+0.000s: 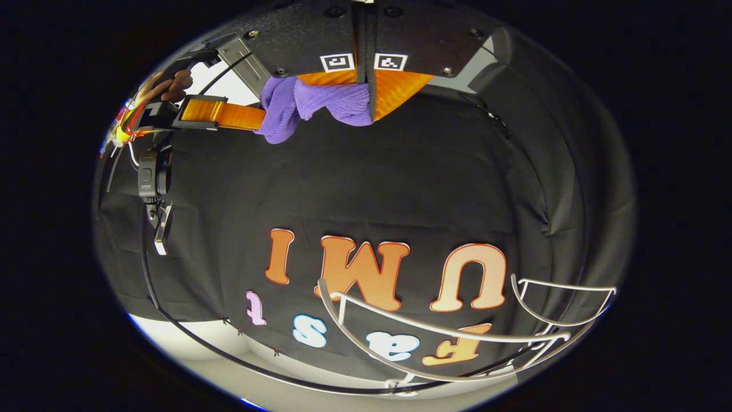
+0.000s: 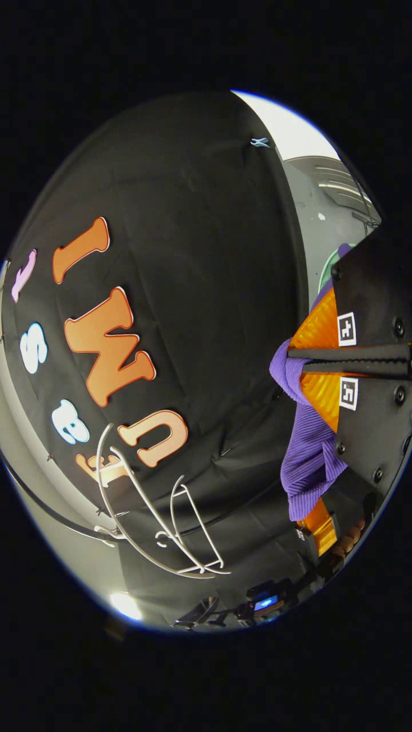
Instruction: Grasp the clothes on the hanger with both hands and then place them into the laundry hamper below.
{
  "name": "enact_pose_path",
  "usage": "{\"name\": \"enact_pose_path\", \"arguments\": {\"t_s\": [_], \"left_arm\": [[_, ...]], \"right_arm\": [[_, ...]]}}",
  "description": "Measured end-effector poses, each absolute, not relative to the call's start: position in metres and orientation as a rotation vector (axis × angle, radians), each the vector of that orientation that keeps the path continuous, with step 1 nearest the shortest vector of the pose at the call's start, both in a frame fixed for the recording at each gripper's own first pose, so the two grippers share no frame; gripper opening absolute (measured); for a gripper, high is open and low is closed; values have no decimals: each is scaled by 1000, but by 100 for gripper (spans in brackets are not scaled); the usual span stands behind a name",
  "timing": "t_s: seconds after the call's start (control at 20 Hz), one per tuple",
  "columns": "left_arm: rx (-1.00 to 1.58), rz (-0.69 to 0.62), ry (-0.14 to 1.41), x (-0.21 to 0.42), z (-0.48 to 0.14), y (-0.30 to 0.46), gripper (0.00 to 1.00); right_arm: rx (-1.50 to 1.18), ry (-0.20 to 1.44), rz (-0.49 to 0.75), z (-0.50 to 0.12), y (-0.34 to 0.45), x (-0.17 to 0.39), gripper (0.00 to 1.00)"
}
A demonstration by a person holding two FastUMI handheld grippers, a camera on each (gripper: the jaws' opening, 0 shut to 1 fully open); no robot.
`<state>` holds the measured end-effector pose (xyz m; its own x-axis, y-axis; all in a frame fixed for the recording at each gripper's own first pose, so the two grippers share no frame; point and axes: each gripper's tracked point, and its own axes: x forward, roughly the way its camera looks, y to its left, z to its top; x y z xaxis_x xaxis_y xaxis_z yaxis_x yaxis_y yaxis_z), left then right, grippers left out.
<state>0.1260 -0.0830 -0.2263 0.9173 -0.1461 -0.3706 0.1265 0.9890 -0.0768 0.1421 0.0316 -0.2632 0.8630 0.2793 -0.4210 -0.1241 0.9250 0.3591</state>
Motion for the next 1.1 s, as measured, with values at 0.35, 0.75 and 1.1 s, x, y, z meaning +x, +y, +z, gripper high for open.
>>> {"name": "enact_pose_path", "arguments": {"t_s": [0.35, 0.75, 1.1], "left_arm": [[-49, -149, 480, 153, -285, -91, 0], [-91, -119, 678, 143, -397, -80, 0], [-99, -80, 851, 135, -494, -73, 0]], "right_arm": [[272, 524, 166, -326, 16, 141, 7], [251, 623, 111, -413, 0, 147, 7], [253, 743, 79, -490, -7, 143, 7]]}}
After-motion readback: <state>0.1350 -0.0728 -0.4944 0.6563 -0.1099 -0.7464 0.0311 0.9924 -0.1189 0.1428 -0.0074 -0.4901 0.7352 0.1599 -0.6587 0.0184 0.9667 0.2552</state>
